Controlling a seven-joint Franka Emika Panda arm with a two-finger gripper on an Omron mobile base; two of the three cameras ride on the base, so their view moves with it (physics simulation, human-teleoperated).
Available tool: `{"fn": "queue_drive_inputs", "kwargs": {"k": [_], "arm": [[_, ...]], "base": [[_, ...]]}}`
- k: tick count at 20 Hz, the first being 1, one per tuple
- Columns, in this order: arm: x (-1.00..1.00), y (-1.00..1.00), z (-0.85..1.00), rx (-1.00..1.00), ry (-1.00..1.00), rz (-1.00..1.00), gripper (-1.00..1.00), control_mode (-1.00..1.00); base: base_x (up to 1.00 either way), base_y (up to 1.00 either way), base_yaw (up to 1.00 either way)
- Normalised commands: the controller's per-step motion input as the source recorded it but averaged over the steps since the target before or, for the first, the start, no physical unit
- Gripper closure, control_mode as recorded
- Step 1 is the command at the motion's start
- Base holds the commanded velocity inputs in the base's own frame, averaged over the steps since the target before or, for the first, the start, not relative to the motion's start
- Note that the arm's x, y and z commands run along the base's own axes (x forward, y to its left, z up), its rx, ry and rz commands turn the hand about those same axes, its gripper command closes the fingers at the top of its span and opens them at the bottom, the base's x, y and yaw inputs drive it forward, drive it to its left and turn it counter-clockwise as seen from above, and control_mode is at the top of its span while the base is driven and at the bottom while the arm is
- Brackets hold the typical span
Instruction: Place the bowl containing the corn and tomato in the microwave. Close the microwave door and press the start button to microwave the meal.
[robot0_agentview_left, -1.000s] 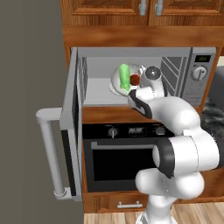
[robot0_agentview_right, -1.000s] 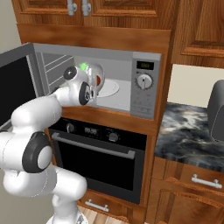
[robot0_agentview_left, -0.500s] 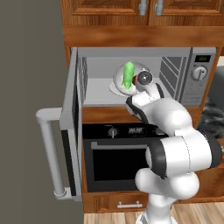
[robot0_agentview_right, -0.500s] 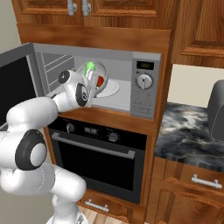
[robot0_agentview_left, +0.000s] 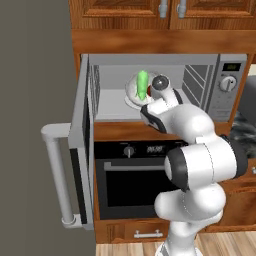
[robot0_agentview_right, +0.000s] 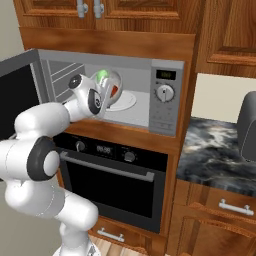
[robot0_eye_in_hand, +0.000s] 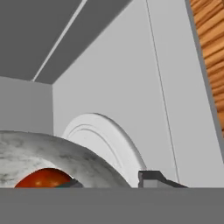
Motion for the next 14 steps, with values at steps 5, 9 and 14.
{"fn": "queue_drive_inputs", "kwargs": {"k": [5,9,14], "arm": [[0.02,0.0,-0.05,0.0,0.0,0.0,-1.0,-1.0],[0.0,0.0,-0.19,0.0,0.0,-0.03,-1.0,-1.0],[0.12,-0.04,0.05,0.08,0.0,-0.14,-1.0,-1.0]], "base": [[0.0,0.0,0.0],[0.0,0.0,0.0],[0.0,0.0,0.0]]}}
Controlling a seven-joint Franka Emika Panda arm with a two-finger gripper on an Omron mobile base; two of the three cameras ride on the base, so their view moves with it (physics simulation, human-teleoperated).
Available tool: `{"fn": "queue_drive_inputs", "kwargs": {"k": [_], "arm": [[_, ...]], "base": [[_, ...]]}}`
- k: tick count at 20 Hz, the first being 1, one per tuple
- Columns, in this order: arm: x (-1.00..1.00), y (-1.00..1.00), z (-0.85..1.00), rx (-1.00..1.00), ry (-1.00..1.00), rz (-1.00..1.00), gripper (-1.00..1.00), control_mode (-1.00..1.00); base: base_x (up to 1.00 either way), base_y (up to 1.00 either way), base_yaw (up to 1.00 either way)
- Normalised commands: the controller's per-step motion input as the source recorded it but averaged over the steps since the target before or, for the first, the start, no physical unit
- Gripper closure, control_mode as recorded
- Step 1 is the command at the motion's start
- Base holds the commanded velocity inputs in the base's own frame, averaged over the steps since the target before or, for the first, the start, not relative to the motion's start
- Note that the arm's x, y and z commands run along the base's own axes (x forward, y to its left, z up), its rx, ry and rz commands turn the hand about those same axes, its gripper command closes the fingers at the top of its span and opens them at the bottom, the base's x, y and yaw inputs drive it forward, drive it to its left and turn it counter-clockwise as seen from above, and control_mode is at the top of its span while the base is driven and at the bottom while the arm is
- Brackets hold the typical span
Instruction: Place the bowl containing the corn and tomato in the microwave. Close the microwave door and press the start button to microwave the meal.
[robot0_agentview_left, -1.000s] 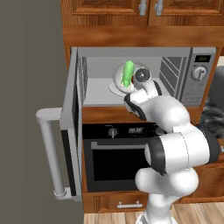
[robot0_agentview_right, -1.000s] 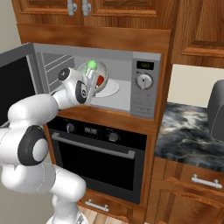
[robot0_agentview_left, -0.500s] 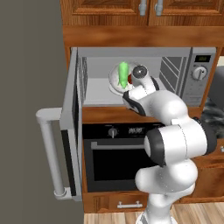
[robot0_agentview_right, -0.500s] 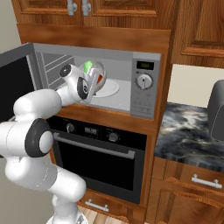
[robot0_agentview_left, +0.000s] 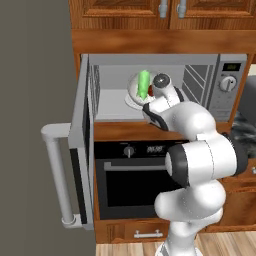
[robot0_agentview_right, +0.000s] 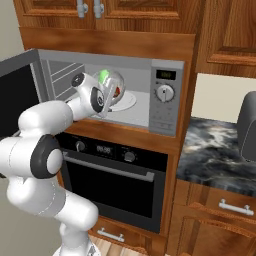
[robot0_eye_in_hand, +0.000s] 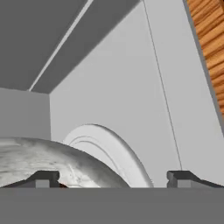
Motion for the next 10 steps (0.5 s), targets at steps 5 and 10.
{"fn": "queue_drive_inputs", "kwargs": {"k": [5,10], "arm": [[0.12,-0.03,0.11,0.15,0.0,-0.17,-1.0,-1.0],[-0.24,0.0,-0.02,0.09,-0.34,-0.03,-1.0,-1.0]], "base": [[0.0,0.0,0.0],[0.0,0.0,0.0]]}}
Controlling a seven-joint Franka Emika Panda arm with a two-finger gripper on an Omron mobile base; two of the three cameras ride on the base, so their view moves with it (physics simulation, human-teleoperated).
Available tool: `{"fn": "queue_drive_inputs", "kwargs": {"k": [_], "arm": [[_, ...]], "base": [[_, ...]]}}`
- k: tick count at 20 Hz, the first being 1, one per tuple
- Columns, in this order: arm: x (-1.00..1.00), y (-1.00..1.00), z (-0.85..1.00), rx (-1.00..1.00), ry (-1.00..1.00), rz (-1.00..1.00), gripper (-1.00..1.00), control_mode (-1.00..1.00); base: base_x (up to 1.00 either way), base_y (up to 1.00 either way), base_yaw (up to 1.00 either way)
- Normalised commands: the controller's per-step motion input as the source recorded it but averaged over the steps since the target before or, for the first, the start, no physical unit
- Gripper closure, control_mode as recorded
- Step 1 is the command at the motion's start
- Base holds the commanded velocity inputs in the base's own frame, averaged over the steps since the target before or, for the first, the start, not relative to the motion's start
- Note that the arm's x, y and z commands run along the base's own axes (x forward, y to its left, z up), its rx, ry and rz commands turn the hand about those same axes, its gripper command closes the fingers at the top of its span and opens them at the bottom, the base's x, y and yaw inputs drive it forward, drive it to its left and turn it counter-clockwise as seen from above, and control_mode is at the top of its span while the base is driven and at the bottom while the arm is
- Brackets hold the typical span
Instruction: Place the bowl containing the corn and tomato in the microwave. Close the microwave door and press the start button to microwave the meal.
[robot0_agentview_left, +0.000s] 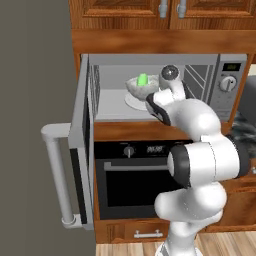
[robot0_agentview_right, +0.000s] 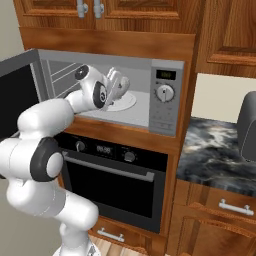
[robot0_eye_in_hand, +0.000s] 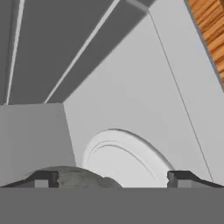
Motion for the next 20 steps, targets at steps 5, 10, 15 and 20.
{"fn": "queue_drive_inputs", "kwargs": {"k": [5,10,15,20], "arm": [[-0.21,0.0,-0.08,0.07,-0.49,0.0,-1.0,-1.0],[-0.73,0.0,0.44,0.04,-0.2,0.0,-1.0,-1.0],[-1.0,0.0,0.61,0.0,0.05,0.0,-1.0,-1.0],[-1.0,0.05,0.67,-0.18,0.19,0.02,-1.0,-1.0]], "base": [[0.0,0.0,0.0],[0.0,0.0,0.0],[0.0,0.0,0.0],[0.0,0.0,0.0]]}}
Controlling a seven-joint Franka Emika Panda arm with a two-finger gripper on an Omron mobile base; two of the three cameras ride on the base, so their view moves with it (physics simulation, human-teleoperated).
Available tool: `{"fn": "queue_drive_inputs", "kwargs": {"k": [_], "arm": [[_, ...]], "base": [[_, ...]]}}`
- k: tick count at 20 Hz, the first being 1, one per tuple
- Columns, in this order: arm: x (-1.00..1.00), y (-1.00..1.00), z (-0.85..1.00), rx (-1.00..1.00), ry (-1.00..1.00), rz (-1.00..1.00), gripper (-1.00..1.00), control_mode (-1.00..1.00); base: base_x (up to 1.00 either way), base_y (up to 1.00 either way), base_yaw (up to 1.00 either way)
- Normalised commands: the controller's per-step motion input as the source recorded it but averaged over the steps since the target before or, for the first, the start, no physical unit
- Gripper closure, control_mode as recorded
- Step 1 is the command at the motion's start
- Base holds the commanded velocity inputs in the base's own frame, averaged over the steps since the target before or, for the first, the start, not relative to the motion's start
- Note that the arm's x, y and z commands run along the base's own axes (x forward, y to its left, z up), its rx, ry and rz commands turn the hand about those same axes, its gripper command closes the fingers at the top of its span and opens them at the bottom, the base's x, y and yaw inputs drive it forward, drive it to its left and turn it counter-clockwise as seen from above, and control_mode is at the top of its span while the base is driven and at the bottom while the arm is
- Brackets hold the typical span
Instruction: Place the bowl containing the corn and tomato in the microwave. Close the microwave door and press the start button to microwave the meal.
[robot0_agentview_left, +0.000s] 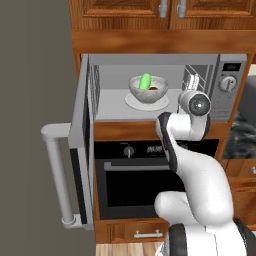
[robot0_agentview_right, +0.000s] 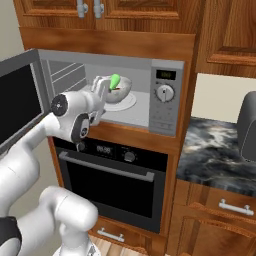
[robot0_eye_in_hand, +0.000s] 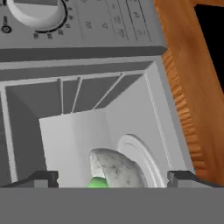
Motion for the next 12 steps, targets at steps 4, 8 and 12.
{"fn": "queue_drive_inputs", "kwargs": {"k": [4,8,12], "arm": [[-1.0,0.45,0.31,-0.45,0.17,0.23,-1.0,-1.0],[-1.0,0.52,0.12,-0.47,0.08,0.34,-1.0,-1.0],[-0.94,0.47,0.14,-0.29,0.0,0.36,-1.0,-1.0]], "base": [[0.0,0.0,0.0],[0.0,0.0,0.0],[0.0,0.0,0.0]]}}
